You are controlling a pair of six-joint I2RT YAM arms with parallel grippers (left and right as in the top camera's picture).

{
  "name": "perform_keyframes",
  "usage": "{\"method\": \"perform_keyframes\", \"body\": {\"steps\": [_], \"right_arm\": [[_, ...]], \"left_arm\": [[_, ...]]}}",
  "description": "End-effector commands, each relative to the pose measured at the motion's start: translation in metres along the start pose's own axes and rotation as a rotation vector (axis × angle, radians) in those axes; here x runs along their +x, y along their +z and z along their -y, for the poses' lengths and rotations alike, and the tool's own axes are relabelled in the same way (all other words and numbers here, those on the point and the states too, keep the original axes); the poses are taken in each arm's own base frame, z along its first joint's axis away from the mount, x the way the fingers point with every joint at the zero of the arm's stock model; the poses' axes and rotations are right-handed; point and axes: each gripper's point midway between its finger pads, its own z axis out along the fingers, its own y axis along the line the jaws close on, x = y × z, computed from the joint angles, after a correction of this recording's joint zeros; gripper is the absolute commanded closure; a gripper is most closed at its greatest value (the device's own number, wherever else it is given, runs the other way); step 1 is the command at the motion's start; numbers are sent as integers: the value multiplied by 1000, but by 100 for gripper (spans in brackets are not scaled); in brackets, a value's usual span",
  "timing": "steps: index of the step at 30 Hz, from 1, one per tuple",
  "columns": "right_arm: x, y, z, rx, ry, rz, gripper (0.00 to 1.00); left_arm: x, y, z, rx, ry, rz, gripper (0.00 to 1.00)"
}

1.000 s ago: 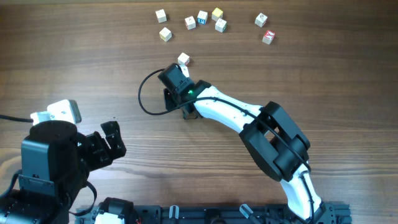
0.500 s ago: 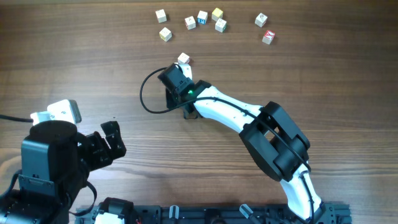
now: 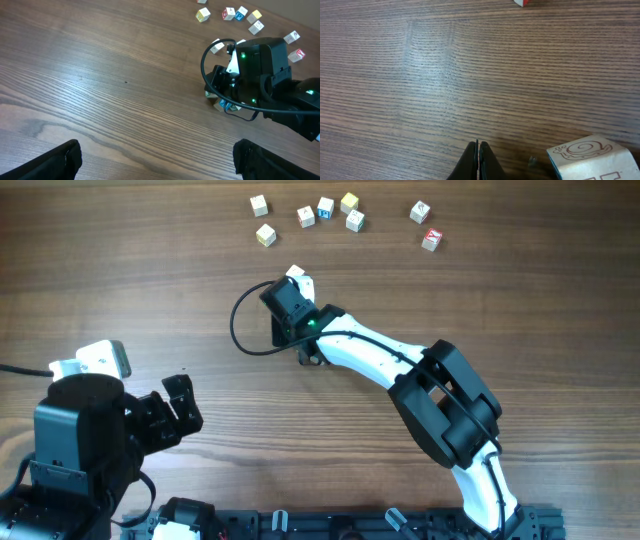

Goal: Form a circle

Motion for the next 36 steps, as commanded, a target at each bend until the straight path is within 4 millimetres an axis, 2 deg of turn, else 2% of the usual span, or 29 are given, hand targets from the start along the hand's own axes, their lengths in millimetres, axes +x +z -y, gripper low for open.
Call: {"method": "perform_keyframes", "body": {"steps": [1,6,25,27,30,32,33,36], "right_arm": [[4,5,7,30,8,-4,95],[1,5,4,17,6,6,95],[-1,5,14,46,16,3,95],[-6,3,7,15,-23,11,95],[-17,-4,-19,-89,-147,17,95],[-16,-9,-33,-157,-203,-3,95],[-13,-10,-36,-176,-213,-15,96],[2,-9,-28,-152,-197,-84,96]], "left_arm": [[-2,0,-3,-15,-11,9,0],[-2,0,-3,-15,-11,9,0],[-2,0,-3,-15,-11,9,0],[-2,0,-3,-15,-11,9,0],[-2,0,-3,-15,-11,9,0],[-2,0,-3,-15,-11,9,0],[-2,0,-3,-15,-11,9,0],[-2,0,-3,-15,-11,9,0]]}}
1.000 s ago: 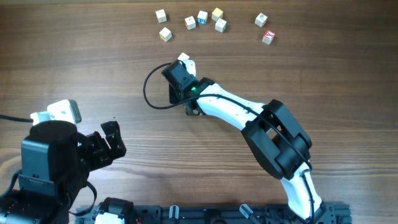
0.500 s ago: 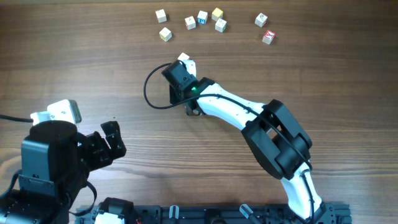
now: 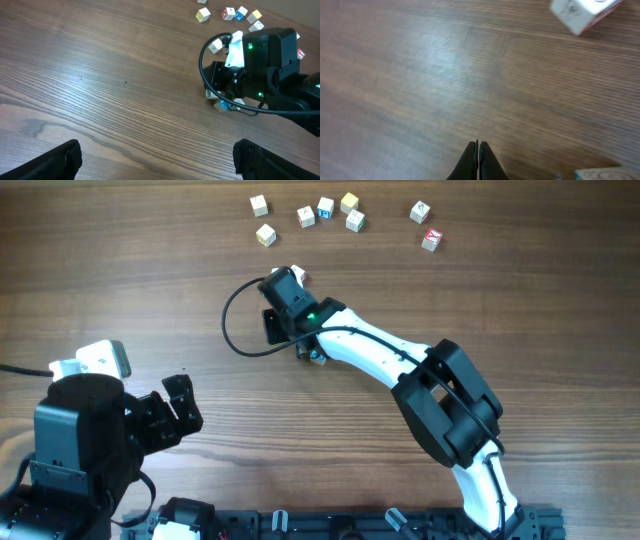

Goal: Form a circle

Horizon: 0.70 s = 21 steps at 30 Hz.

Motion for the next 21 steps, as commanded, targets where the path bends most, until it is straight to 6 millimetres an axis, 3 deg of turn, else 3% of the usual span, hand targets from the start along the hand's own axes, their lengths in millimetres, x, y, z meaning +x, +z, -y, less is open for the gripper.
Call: {"method": "perform_keyframes", "body": {"steps": [1,7,21], "right_arm": [[15,0,-3,-27,-24,-78,95],[35,-2,7,14,-22,-161,95],[30,-2,17,73,-20,-131,95]], "left_arm": [[-2,0,-3,-15,-11,10,0],[-2,0,-3,-14,-11,10,0],[-2,0,-3,-15,-11,10,0]]}}
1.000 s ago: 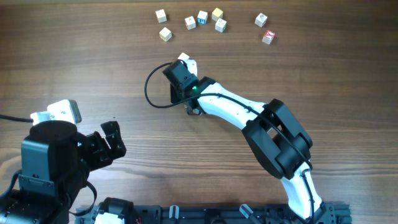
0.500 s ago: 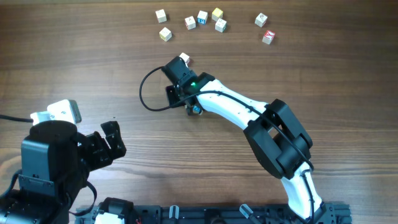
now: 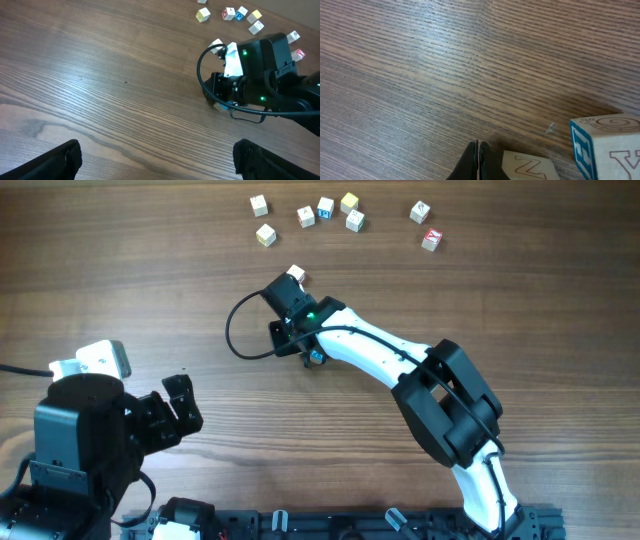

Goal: Form a circle

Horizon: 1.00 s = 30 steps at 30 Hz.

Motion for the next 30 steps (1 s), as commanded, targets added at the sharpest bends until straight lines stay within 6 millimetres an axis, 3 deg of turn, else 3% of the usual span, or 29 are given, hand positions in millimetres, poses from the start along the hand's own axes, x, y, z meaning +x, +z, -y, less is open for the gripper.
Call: {"method": "perform_keyframes", "body": {"steps": [1,6,11,19,30], "right_arm": [[-7,1,7,39,-11,24,95],[-8,1,6,37,-20,29,95],[-1,0,-12,-69,-90,-13,95],[20,0,-3,-35,-82,-99,95],[16,0,4,7,-63,-78,95]], "left_arm": [[-2,0,-3,-15,-11,10,0],[-2,0,-3,-15,-11,10,0],[-2,0,-3,-15,-11,10,0],[-2,0,-3,-14,-11,10,0],[-2,0,-3,-15,-11,10,0]]}}
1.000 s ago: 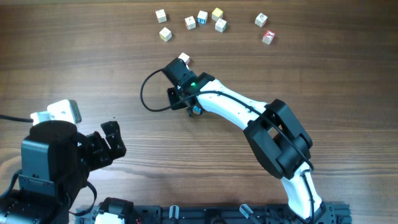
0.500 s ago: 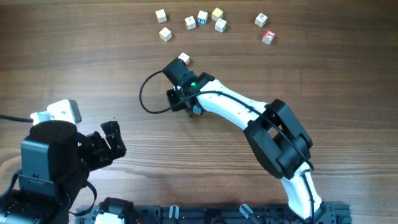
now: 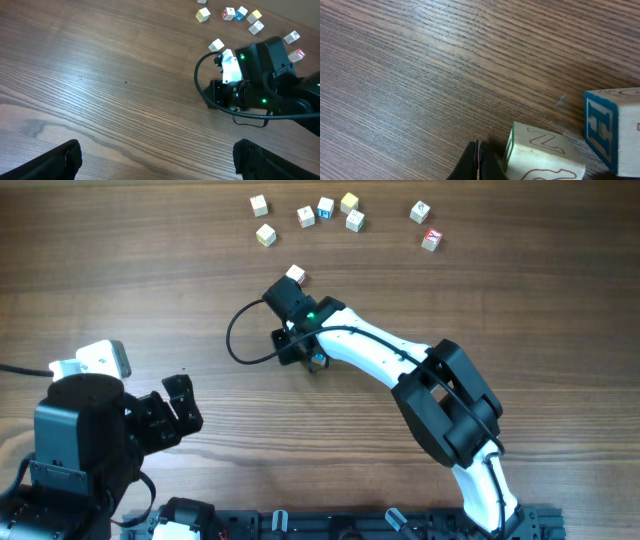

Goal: Form a circle

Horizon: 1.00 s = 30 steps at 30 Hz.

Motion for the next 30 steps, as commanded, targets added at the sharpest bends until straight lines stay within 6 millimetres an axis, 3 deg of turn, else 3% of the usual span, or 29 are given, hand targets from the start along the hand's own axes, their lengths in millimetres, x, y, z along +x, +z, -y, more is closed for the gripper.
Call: {"method": "perform_keyframes", "body": {"steps": [1,30], "right_arm": [[-6,1,4,22,4,20,95],[-29,-1,8,57,62,121,95]], "left_arm": [[-2,0,-3,-14,-11,10,0],[-2,0,-3,-14,-11,10,0]]}}
